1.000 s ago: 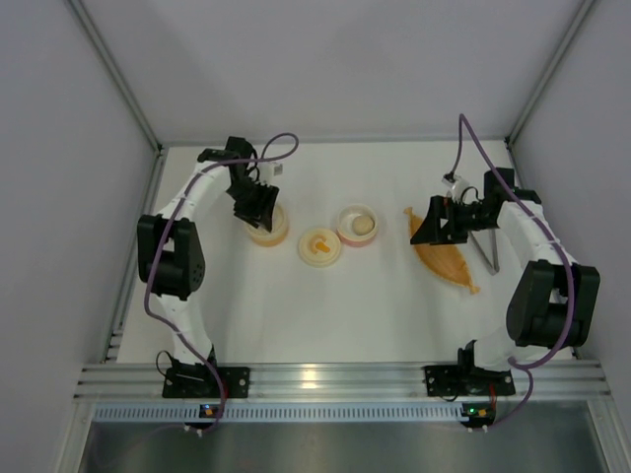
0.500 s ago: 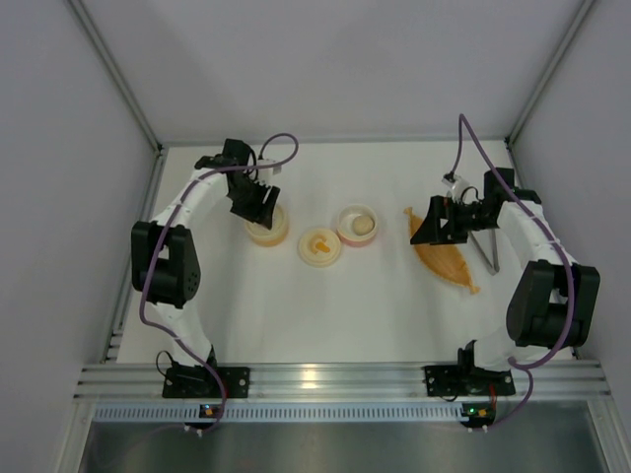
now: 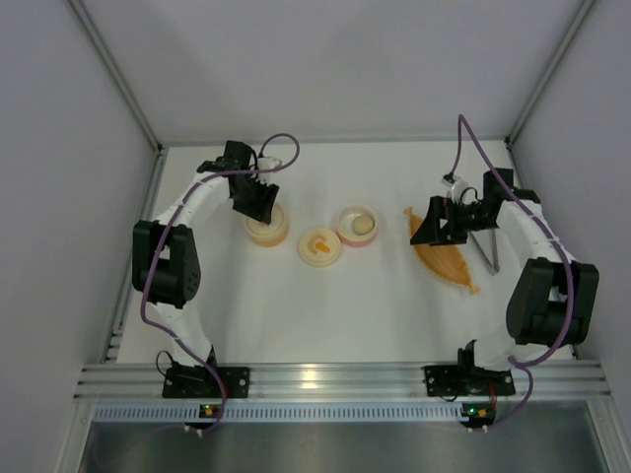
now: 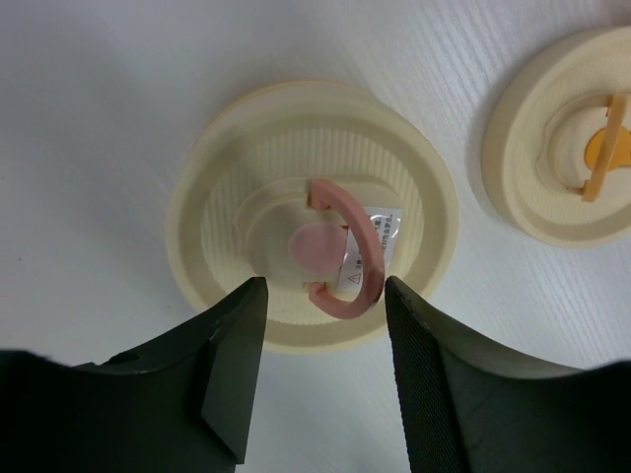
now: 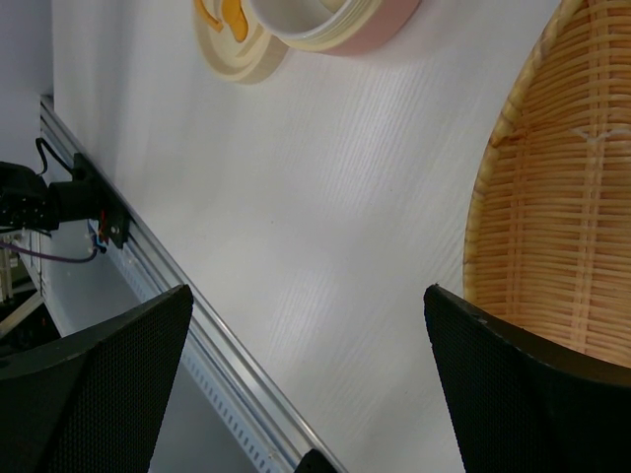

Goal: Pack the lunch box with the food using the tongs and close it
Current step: Close the box lid on the packing box.

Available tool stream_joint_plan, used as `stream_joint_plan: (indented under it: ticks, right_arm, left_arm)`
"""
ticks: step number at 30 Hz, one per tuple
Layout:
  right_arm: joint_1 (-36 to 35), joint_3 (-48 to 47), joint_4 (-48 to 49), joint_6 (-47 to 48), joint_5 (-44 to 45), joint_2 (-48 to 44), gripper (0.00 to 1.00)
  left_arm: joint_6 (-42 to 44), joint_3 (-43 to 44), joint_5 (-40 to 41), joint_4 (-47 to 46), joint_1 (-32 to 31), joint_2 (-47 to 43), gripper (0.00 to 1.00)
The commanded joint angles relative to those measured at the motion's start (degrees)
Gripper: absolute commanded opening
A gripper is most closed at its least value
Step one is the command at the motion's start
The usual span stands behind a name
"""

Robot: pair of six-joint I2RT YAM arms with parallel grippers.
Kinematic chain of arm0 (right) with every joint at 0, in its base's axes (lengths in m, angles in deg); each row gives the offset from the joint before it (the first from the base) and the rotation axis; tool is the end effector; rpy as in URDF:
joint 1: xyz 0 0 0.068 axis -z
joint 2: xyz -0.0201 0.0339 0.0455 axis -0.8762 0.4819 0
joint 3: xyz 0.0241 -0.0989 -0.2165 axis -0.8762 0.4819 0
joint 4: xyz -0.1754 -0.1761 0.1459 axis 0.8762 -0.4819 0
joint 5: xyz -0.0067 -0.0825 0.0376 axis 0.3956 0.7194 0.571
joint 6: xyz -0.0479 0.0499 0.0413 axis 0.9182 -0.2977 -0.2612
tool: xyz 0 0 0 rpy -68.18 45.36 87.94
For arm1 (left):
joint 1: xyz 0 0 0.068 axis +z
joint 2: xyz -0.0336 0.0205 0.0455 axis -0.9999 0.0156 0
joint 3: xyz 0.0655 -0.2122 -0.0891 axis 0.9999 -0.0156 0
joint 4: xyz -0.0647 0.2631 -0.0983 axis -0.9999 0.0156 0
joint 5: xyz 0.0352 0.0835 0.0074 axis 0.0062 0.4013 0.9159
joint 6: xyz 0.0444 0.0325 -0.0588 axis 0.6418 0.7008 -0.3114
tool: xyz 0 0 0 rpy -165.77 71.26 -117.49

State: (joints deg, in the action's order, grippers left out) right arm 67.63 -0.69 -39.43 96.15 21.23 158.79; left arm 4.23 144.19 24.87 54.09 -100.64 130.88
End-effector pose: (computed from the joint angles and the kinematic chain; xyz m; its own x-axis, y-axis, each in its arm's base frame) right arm 0.3269 0.0171 0.1830 -0.8934 -0.0374 -0.4478 -0.3553 0.6690 0.6529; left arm 0.4174 -0.1026 0.1685 -0.7775 0.4133 -0.4740 0.5152 0.8508 -0.1034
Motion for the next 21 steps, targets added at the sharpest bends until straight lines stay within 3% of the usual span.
stream_joint_plan:
  ticks: [1,10,21]
  right_arm:
    - [-0.1,-1.6,1.7,0.9,-0.9,0.3,1.00]
    - [-0.1,-1.6,1.7,1.1,-0.8,0.5,0.99]
    - [-0.1,-1.3,1.6,1.4,-1.1,0.6,0.99]
  left_arm:
    - [0.0,0.4,0.1,-4.2,-0.2,-1.4,0.56]
    - [0.1,0.0,-0.7,-3.9,-0.2,-0.9,0.36]
    - [-0.1,-0.6,-0.4,-4.3,-0.3,-0.3,0.35]
